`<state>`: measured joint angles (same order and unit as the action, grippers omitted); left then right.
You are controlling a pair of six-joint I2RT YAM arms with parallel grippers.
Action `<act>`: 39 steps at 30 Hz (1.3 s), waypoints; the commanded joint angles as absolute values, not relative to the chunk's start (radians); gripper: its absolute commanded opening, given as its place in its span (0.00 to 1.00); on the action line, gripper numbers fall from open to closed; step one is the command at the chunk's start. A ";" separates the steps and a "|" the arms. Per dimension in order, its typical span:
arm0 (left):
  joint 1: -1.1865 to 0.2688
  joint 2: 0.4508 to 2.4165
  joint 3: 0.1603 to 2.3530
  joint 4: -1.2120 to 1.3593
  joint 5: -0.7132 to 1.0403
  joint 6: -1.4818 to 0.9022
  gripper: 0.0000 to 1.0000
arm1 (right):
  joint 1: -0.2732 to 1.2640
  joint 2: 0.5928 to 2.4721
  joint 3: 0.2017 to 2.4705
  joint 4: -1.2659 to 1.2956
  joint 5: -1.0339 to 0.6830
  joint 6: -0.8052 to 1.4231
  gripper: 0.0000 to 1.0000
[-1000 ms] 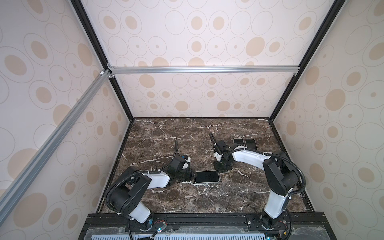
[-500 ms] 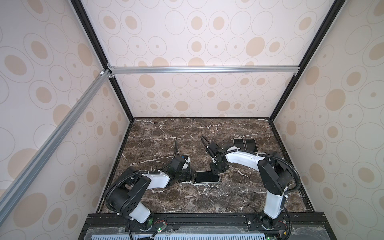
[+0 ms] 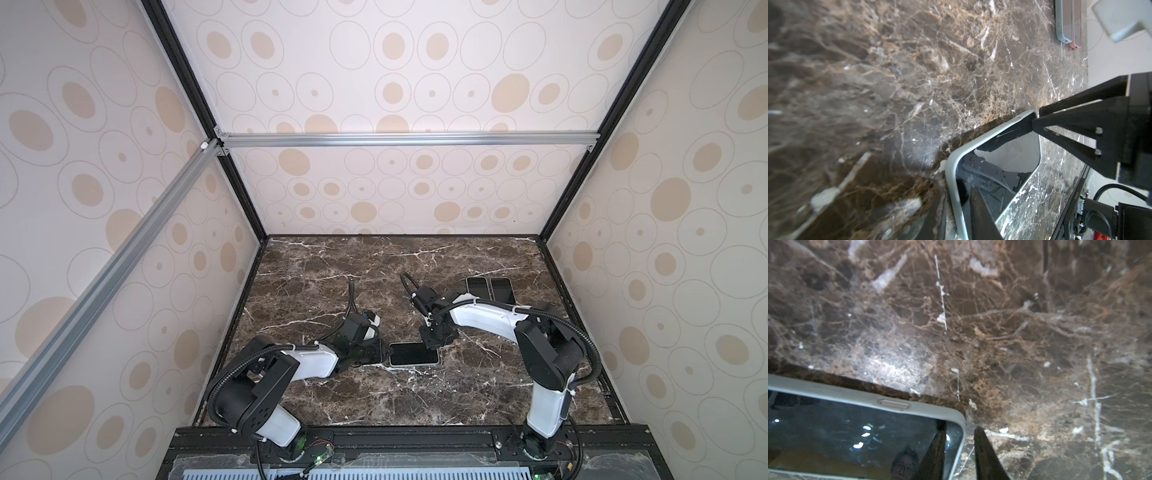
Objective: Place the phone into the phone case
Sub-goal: 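Open both grippers and lift them off the cased phone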
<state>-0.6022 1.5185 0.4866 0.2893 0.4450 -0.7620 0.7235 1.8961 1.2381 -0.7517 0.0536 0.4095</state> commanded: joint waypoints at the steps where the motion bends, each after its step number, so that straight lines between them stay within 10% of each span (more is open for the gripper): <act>1: -0.606 1.465 0.484 0.230 0.414 -0.761 0.24 | 0.730 1.993 1.151 -0.707 0.021 0.368 0.36; 13: -0.557 1.256 0.458 0.073 0.311 -0.745 0.44 | 0.733 1.799 1.191 -0.711 -0.087 0.022 0.77; 23: -0.491 1.049 0.405 -0.051 0.187 -0.749 0.80 | 0.744 1.708 1.115 -0.617 -0.159 -0.324 0.82; 26: -0.476 0.998 0.391 -0.078 0.158 -0.753 0.86 | 0.745 1.686 1.090 -0.588 -0.210 -0.386 0.99; 39: -0.456 0.833 0.300 -0.104 0.074 -0.784 0.92 | 0.777 1.801 1.225 -0.704 -0.131 -0.613 0.99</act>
<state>-0.4641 0.8566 0.3107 -0.0849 0.1070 -0.7700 0.7650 1.7649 1.1889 -0.6449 -0.1467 -0.5041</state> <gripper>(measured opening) 0.913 0.996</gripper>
